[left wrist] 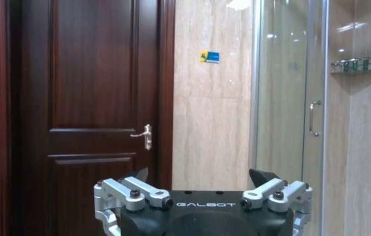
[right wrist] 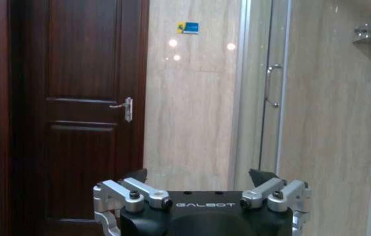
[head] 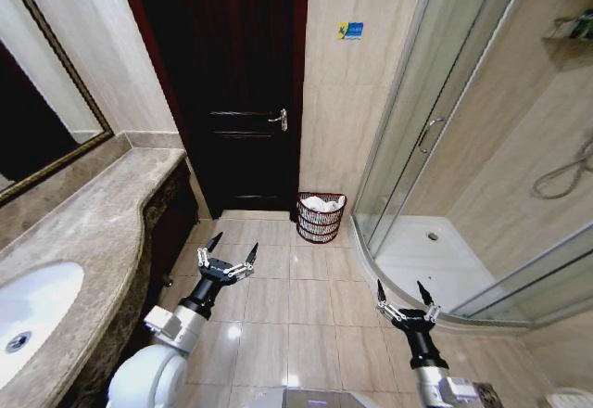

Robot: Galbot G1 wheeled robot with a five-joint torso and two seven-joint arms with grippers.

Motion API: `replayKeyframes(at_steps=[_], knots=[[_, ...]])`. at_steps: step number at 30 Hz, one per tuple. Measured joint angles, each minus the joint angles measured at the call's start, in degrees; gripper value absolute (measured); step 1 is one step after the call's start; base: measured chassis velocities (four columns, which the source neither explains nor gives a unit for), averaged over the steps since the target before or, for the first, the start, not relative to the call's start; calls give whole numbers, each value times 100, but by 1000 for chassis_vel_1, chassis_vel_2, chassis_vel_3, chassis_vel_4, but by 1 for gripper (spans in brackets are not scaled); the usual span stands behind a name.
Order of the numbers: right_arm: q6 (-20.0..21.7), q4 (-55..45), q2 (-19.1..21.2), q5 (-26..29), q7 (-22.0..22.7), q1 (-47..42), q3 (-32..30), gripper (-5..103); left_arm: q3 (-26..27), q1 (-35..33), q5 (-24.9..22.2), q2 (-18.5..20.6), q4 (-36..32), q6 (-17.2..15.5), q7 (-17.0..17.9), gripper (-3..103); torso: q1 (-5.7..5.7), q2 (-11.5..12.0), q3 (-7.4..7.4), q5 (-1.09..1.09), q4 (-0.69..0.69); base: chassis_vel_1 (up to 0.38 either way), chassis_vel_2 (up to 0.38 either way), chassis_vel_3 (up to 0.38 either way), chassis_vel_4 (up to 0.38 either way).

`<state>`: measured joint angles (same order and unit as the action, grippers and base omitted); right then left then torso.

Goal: Discard the used towel into the hamper.

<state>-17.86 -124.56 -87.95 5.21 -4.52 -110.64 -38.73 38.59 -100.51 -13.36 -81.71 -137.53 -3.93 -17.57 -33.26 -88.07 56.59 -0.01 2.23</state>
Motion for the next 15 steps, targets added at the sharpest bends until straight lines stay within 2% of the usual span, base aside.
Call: replayKeyframes(at_steps=[8, 15], knots=[[0, 0, -1, 0, 0, 0, 2, 100, 1, 0, 0, 1, 0, 0, 0, 100, 2, 0, -1, 1, 0, 108, 82, -94, -92], [0, 0, 0, 0, 0, 0, 0, 100, -1, 0, 0, 1, 0, 0, 0, 100, 1, 0, -1, 0, 0, -16, -4, 9, 3]])
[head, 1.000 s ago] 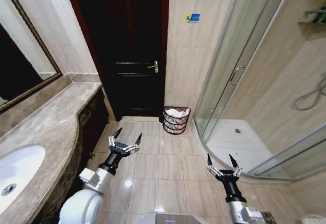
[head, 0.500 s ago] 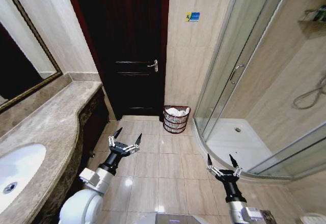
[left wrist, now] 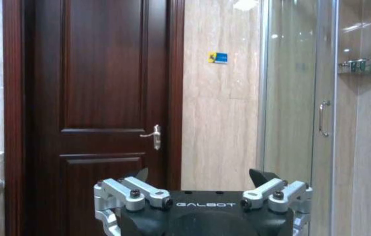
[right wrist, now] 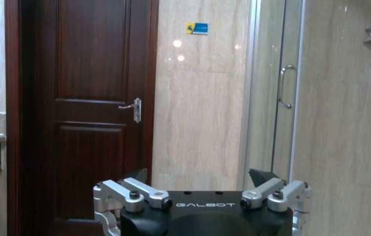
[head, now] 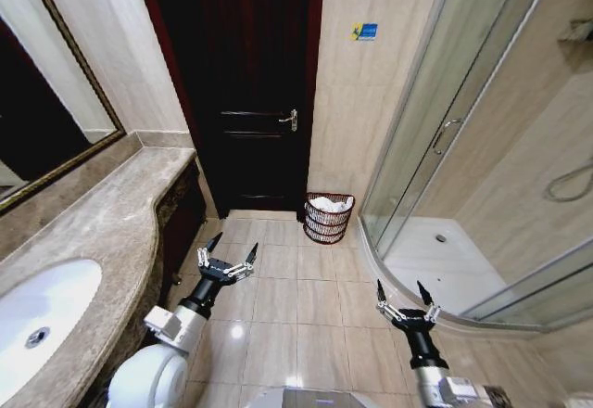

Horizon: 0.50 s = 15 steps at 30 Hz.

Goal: Discard the used towel into the hamper.

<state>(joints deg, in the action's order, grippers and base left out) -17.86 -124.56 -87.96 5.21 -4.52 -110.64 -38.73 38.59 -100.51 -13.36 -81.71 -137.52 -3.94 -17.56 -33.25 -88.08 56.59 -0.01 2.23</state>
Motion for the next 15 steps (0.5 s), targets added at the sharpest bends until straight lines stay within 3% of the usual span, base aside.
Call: replayKeyframes(at_steps=[8, 15], knots=[[0, 0, 0, 0, 0, 0, 0, 100, 0, 0, 0, 0, 0, 0, 0, 100, -2, 0, 0, 0, 0, 19, -13, -13, 19], [0, 0, 0, 0, 0, -1, 1, 100, 0, 0, 0, 0, 0, 0, 0, 100, 0, 0, 0, 1, 0, 133, -106, -153, 103]])
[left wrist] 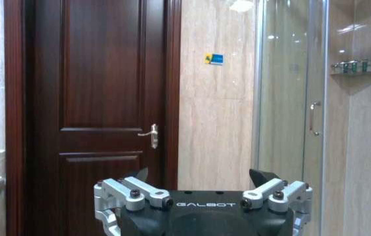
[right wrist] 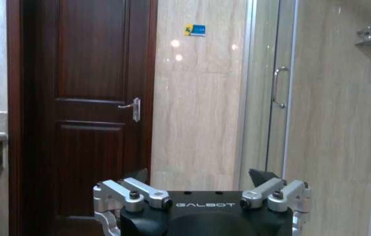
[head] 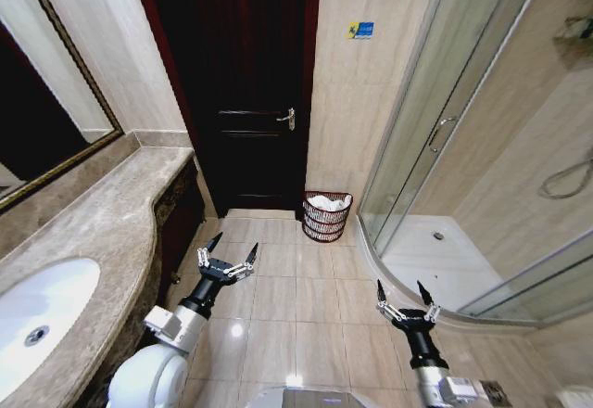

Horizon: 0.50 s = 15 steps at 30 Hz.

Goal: Discard the used towel into the hamper.

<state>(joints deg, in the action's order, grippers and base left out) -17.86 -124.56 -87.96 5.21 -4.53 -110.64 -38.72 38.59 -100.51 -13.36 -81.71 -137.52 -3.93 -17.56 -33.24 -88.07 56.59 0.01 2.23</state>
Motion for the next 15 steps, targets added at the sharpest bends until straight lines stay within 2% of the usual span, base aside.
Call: replayKeyframes(at_steps=[5, 15], knots=[[0, 0, 0, 0, 0, -2, 0, 100, 1, -3, 0, 0, 0, 0, 0, 100, 8, -4, -3, -1, 0, 160, -132, -140, 146], [0, 0, 0, 0, 0, 2, 0, 100, 0, 1, 0, 0, 0, 0, 0, 100, -6, 2, 1, -1, 1, -24, 1, 14, -12]])
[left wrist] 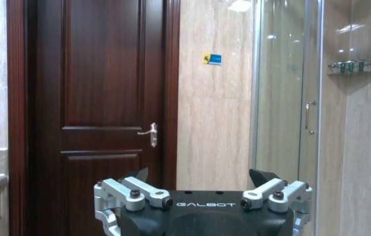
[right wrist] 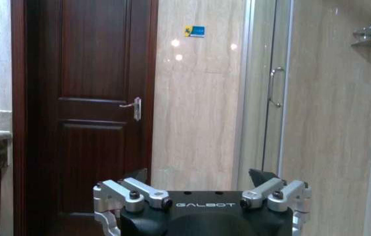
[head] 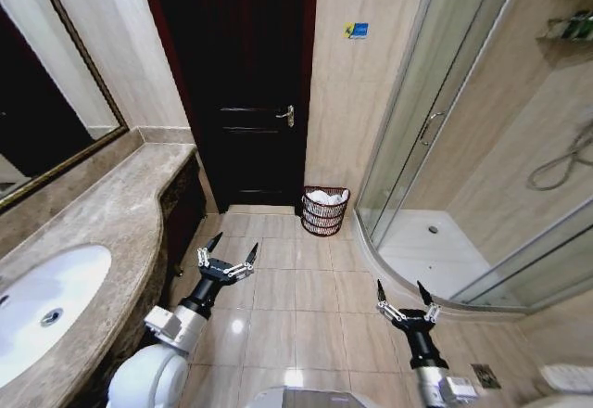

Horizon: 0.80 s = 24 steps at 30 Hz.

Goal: Discard the used towel into the hamper.

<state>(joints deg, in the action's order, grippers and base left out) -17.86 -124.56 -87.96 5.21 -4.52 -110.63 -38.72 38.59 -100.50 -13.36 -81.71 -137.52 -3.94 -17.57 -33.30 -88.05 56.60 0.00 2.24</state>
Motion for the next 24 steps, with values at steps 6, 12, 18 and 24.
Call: replayKeyframes(at_steps=[6, 12, 18, 24], knots=[[0, 0, 0, 0, 0, -1, 0, 100, 0, -1, 0, 1, 0, 0, 0, 100, 5, -1, -1, 0, -1, 0, 0, 0, 0], [0, 0, 0, 0, 0, -2, 0, 100, 0, -2, 0, 0, 0, 0, 0, 100, 7, -2, -2, 0, -1, 0, 0, 0, 0], [0, 0, 0, 0, 0, -1, 0, 100, 0, -2, 0, 0, 0, 0, 0, 100, 5, -2, -2, 0, -1, 0, 0, 0, 0], [0, 0, 0, 0, 0, -1, 0, 100, 0, -2, 0, 0, 0, 0, 0, 100, 6, -2, -2, 0, -1, 0, 0, 0, 0]])
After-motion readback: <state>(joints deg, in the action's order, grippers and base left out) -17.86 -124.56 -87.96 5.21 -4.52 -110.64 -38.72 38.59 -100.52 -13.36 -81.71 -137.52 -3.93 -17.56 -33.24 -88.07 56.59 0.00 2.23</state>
